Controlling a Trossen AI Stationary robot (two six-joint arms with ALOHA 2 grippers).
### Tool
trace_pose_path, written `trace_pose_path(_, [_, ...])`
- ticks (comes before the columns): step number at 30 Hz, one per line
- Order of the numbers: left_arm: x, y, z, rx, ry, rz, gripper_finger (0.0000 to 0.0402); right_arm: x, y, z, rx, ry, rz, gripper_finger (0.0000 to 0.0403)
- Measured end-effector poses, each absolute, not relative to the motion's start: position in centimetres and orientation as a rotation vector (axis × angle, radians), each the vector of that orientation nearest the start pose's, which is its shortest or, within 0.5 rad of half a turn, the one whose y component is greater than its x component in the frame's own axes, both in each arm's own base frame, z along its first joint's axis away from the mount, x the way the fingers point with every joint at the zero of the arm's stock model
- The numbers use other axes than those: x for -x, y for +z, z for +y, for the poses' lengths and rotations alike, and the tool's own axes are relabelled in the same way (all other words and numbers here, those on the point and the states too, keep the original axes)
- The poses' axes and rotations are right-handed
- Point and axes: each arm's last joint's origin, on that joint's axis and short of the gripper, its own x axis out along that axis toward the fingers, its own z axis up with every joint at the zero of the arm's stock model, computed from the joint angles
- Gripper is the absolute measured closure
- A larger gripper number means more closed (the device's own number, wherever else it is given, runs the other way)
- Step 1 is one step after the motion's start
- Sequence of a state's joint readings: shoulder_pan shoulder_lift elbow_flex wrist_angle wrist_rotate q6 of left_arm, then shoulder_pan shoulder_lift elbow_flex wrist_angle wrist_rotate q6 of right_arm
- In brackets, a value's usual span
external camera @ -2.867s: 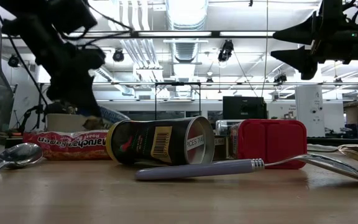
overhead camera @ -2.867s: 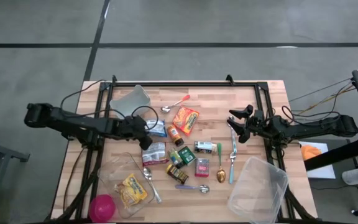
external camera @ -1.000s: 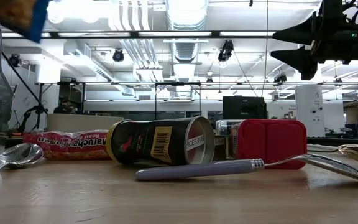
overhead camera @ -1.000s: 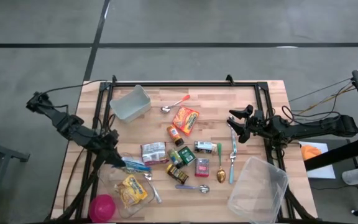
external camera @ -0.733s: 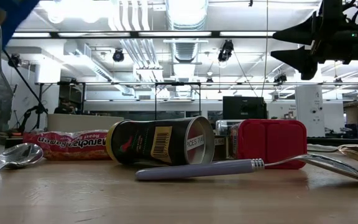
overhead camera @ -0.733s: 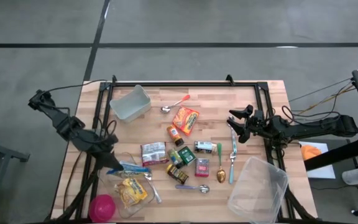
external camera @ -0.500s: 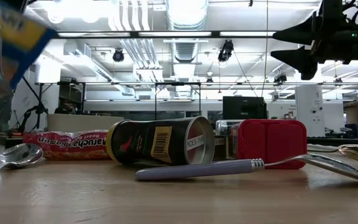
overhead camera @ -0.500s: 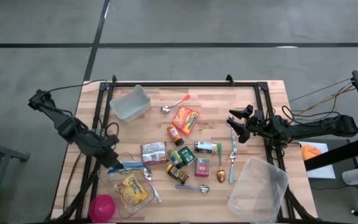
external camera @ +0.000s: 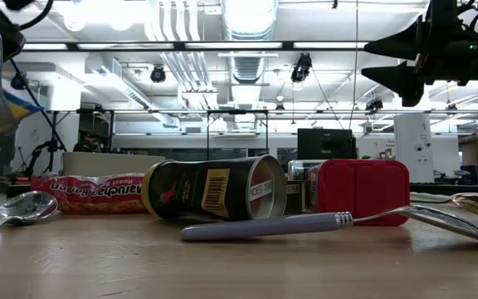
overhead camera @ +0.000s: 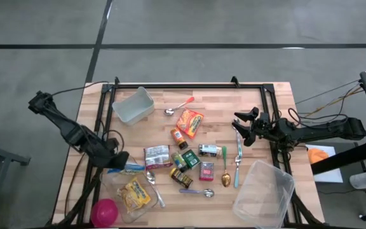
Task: Pick & Place Food Item
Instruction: Put the blue noodle pack into the transparent bin
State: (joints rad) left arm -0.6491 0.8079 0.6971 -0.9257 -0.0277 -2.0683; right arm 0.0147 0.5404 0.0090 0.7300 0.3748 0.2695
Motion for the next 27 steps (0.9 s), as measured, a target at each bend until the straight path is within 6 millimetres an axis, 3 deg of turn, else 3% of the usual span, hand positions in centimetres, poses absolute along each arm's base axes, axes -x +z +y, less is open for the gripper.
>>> trace_pose_path(27, [-11.57,23.86,-8.66,1.499,0.694,1.094,0.0391,-12.82,18.56,-0.87,-0.305,-0.331,-0.244,0.0126])
